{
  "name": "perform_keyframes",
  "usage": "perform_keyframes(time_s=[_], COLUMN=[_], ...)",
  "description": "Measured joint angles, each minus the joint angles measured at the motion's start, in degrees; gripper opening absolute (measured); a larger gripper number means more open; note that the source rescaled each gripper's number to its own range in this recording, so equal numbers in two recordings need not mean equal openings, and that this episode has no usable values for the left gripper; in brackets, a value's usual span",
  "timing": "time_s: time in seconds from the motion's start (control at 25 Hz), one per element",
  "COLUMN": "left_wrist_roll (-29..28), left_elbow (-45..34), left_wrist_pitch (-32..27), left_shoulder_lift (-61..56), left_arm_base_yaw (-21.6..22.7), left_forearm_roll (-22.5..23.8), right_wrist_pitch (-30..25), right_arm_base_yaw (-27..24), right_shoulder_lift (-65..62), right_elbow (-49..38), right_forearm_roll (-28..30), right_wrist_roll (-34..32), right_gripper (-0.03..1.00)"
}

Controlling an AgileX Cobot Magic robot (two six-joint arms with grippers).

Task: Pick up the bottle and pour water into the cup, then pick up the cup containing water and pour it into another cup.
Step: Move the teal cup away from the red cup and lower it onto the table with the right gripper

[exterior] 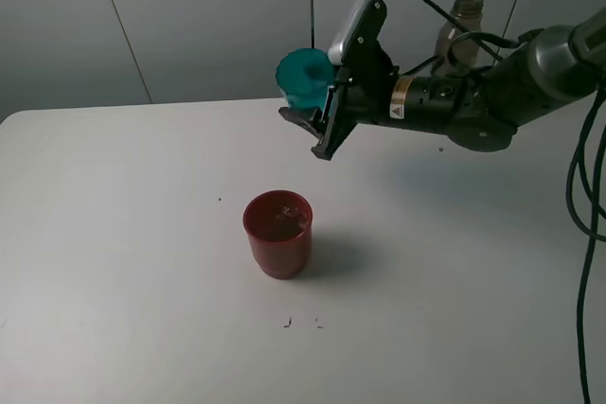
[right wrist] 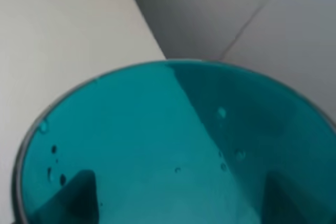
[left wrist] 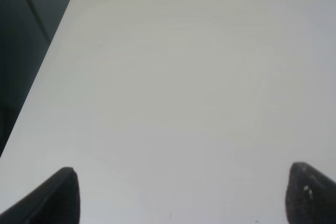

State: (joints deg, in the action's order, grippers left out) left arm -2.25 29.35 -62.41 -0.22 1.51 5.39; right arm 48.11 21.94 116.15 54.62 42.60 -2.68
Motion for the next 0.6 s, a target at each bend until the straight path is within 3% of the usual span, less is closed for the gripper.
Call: perform_keyframes(time_s=[0.24, 0.6], left_wrist_roll=[0.0, 0.0], left_elbow=[0.0, 0.0], left_wrist_pitch=[0.0, 0.0], left_shoulder_lift=[0.0, 0.0], left_arm_base_yaw=[0.0, 0.0], left_forearm_roll=[0.0, 0.0], right_wrist_pitch=[-1.5, -1.8], right_arm_base_yaw=[-2.7, -2.8], right_shoulder_lift=[0.6, 8.4], right_elbow=[0.0, 0.4], right_forearm_roll=[-8.8, -25.6], right_wrist_roll=[-10.1, -9.5], right_gripper=[0.04, 0.04])
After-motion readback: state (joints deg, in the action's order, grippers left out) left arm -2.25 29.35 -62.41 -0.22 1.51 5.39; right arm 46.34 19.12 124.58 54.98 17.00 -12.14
